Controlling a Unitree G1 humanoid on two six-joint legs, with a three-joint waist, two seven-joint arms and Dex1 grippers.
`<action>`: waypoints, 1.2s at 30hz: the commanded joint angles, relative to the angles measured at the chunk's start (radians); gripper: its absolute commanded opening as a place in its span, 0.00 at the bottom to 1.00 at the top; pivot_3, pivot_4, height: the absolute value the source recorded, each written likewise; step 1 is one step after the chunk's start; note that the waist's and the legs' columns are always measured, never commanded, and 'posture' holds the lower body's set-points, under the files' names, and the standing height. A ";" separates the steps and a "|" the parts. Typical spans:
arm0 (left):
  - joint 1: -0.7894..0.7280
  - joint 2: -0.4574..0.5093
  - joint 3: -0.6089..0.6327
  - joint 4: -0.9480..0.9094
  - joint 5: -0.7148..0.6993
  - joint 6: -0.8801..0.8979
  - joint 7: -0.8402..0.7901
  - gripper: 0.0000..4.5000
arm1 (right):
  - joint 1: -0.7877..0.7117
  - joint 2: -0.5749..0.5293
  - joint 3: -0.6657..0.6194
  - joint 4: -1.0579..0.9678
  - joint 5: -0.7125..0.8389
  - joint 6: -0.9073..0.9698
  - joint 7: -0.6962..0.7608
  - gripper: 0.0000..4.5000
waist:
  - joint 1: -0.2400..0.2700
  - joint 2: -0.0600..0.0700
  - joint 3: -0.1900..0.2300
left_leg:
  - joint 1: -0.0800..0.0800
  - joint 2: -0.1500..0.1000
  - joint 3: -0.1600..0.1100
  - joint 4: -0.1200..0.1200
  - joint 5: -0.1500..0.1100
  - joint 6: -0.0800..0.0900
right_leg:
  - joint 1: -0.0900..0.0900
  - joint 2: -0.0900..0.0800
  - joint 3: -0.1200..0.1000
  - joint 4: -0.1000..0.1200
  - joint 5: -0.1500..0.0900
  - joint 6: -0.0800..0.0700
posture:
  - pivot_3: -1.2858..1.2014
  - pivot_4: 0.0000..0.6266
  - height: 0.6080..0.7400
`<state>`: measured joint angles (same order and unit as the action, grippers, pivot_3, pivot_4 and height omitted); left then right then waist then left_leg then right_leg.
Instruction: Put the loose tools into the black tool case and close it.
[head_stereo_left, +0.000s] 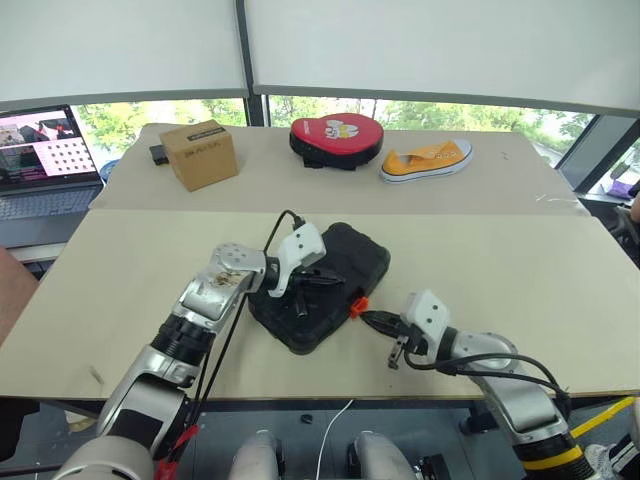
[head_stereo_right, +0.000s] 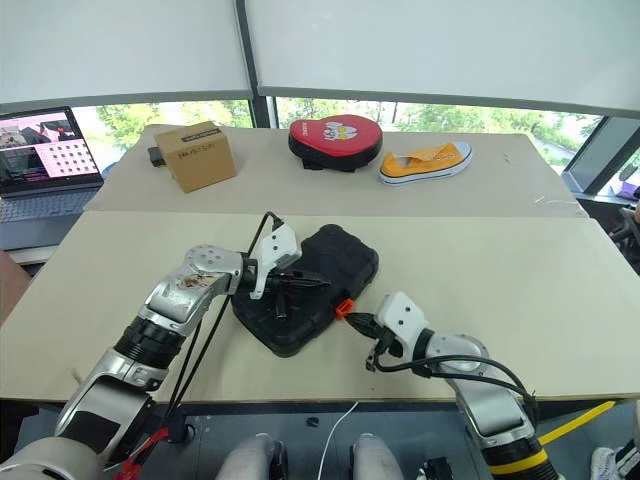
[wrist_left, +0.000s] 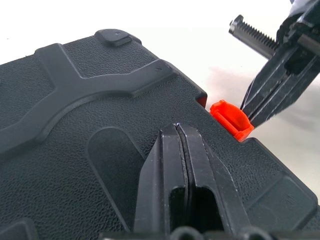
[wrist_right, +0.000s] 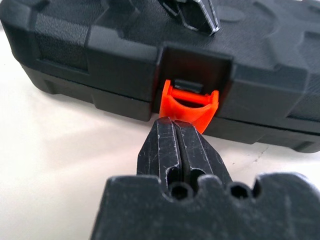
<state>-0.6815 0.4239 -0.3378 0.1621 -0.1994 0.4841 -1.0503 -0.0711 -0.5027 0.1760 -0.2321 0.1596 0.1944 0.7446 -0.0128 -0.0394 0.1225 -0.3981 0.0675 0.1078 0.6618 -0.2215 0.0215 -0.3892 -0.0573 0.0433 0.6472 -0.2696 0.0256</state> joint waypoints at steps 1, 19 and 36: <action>0.049 0.022 -0.047 0.071 0.065 0.063 0.025 0.01 | -0.036 0.025 -0.014 -0.011 0.009 -0.070 -0.003 0.00 | -0.001 0.000 0.000 | 0.000 0.000 0.000 0.000 0.000 0.000 | 0.000 0.000 0.000 0.000 0.000 0.000 | 0.52 0.24 1.00; 0.059 0.031 -0.063 0.082 0.072 0.069 0.022 0.01 | -0.114 0.075 0.013 0.075 -0.062 -0.047 -0.034 0.00 | -0.010 -0.001 0.000 | 0.003 0.001 -0.001 -0.001 0.000 0.000 | 0.000 0.001 0.001 0.000 -0.001 -0.003 | 0.52 0.24 1.00; 0.068 0.031 -0.069 0.101 0.080 0.072 0.028 0.01 | -0.214 0.117 0.058 0.131 -0.080 0.012 0.003 0.00 | -0.008 -0.002 -0.002 | 0.006 0.001 -0.006 -0.003 0.000 0.000 | 0.001 0.001 0.002 0.000 -0.001 -0.005 | 0.52 0.24 1.00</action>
<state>-0.6747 0.4409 -0.3297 0.1730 -0.1875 0.4857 -1.0244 -0.2333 -0.4040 0.2476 -0.0640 0.0605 0.2502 0.7572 -0.0208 -0.0415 0.1209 -0.3928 0.0685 0.1017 0.6584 -0.2217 0.0211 -0.3890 -0.0566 0.0458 0.6472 -0.2710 0.0207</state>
